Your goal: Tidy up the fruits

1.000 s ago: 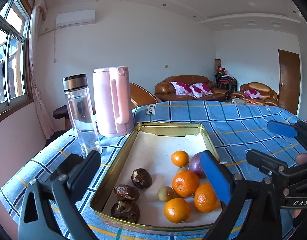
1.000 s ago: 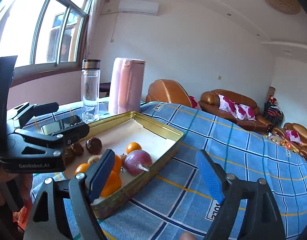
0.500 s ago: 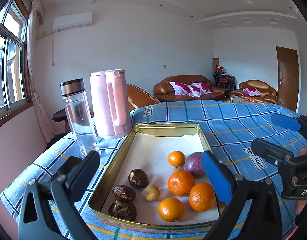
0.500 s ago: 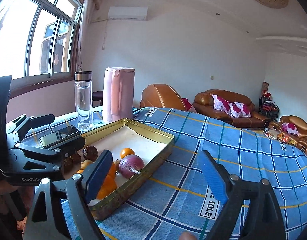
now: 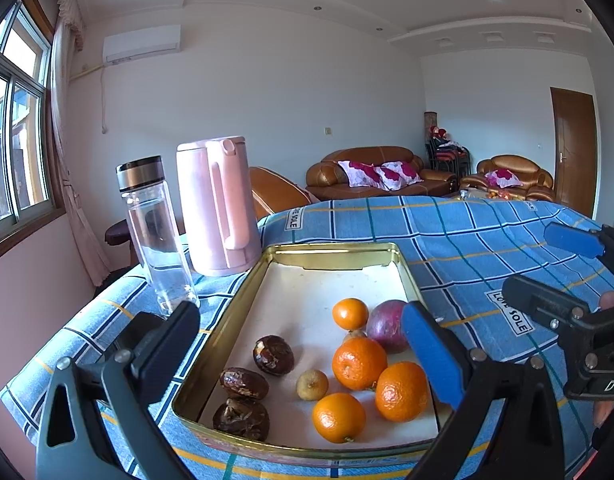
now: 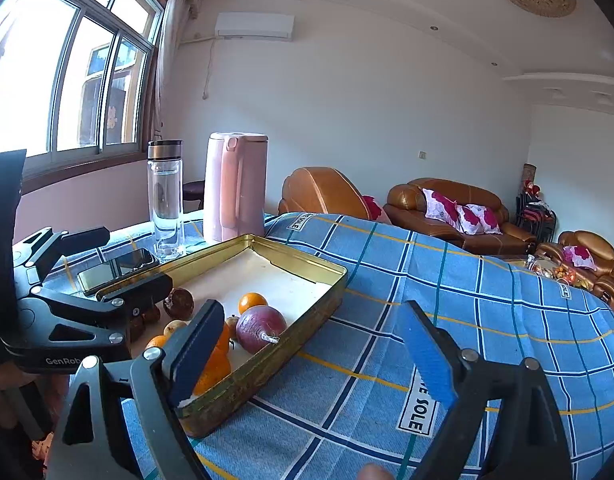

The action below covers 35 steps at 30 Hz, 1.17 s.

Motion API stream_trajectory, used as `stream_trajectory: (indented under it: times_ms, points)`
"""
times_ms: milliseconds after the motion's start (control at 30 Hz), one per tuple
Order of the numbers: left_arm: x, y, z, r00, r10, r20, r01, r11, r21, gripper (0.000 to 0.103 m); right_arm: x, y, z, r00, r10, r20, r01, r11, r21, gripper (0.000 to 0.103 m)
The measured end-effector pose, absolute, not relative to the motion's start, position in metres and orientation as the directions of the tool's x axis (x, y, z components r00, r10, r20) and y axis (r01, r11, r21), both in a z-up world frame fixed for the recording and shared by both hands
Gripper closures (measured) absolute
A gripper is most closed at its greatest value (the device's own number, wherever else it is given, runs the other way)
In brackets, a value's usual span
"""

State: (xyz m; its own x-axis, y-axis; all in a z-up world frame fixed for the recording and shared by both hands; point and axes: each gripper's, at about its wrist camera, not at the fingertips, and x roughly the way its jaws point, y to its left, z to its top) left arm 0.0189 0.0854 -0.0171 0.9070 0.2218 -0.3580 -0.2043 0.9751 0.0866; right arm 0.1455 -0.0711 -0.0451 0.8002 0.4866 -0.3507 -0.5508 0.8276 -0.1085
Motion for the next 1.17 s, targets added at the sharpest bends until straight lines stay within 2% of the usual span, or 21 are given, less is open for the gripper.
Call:
stream_trajectory:
  times_ms: [1167]
  points:
    - [0.017, 0.063, -0.008, 0.923, 0.195, -0.331, -0.17, 0.98, 0.104, 0.0, 0.147, -0.092, -0.044, 0.815, 0.474, -0.334, -0.529, 0.844, -0.093, 0.013]
